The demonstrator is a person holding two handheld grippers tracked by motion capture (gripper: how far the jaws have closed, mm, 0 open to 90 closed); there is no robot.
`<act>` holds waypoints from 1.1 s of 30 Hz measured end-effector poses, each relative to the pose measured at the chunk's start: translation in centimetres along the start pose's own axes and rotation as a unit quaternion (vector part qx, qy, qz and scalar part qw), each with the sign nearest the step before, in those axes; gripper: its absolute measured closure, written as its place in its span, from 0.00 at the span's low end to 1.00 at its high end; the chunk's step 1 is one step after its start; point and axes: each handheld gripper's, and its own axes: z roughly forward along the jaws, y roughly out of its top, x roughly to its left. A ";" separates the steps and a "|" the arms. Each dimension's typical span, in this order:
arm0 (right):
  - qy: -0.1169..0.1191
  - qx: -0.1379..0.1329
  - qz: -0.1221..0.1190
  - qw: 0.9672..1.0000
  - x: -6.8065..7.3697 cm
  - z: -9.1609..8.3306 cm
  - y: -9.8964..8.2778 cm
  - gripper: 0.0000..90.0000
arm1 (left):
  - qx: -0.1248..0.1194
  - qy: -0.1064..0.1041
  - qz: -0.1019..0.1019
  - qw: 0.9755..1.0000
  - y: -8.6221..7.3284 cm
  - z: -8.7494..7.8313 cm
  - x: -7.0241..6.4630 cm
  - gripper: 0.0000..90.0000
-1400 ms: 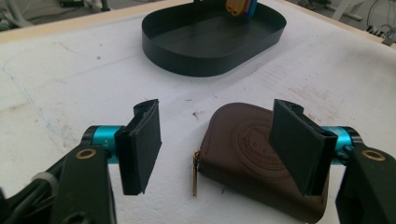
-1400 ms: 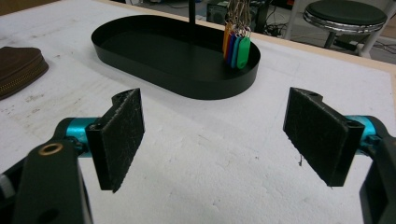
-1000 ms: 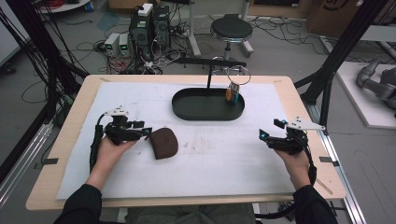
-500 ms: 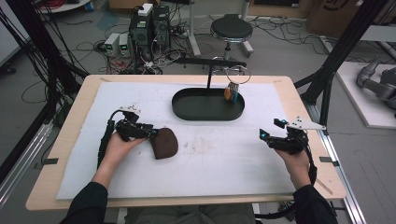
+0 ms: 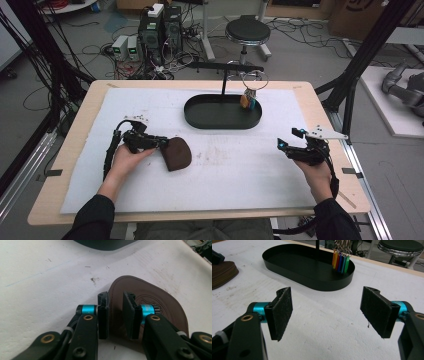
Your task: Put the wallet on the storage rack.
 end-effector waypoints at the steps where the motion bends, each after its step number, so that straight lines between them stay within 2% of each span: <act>1: 0.000 0.000 0.000 1.000 0.0 0.0 0.0 0.29 | -0.003 0.000 0.002 1.000 0.0 -0.1 -0.1 0.88; 5: -0.002 -0.002 -0.003 1.000 0.0 0.1 0.0 0.30 | -0.011 -0.002 0.014 1.000 0.1 -0.7 -0.5 0.91; 8: -0.002 -0.003 -0.004 1.000 0.0 0.1 0.1 0.30 | -0.034 -0.017 0.024 0.999 0.2 -1.3 -0.9 0.93; 12: -0.001 -0.007 -0.002 1.000 0.2 0.0 0.2 0.30 | -0.059 -0.022 0.061 0.996 0.5 -1.9 -2.1 0.94; 15: 0.001 -0.012 -0.003 1.000 0.3 0.1 0.4 0.30 | -0.074 -0.030 0.091 0.993 0.7 -2.4 -3.1 0.95; 21: 0.017 -0.026 -0.003 1.000 1.0 0.5 0.9 0.30 | -0.095 -0.039 0.132 0.986 0.7 -2.8 -4.9 0.96; 28: 0.040 -0.037 -0.017 0.998 2.3 1.3 1.8 0.32 | -0.127 -0.050 0.158 0.978 1.1 -3.4 -6.7 0.96; 33: 0.066 -0.043 -0.024 0.997 3.2 1.7 2.2 0.32 | -0.158 -0.057 0.176 0.970 1.7 -3.8 -8.0 0.96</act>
